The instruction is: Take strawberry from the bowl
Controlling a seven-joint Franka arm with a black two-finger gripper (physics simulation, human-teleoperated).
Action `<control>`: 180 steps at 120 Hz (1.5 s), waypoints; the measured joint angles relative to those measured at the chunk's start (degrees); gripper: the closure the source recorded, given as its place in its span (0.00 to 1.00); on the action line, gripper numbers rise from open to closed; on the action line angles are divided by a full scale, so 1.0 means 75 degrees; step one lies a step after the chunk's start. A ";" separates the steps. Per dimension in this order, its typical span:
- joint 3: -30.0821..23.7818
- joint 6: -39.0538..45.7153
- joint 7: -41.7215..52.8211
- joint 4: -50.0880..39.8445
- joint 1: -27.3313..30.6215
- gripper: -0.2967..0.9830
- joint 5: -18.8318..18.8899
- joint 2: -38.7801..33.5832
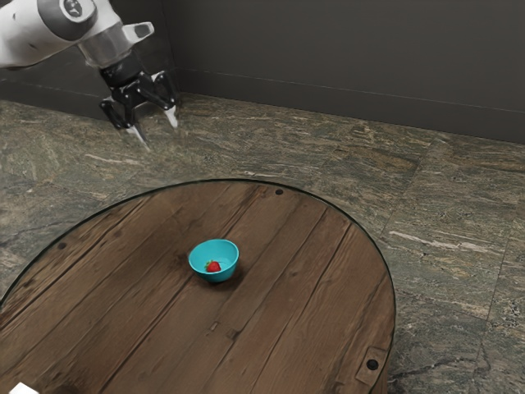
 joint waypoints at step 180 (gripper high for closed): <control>0.5594 -0.0259 -0.3210 -0.0608 -0.4589 0.62 -0.4596 0.4543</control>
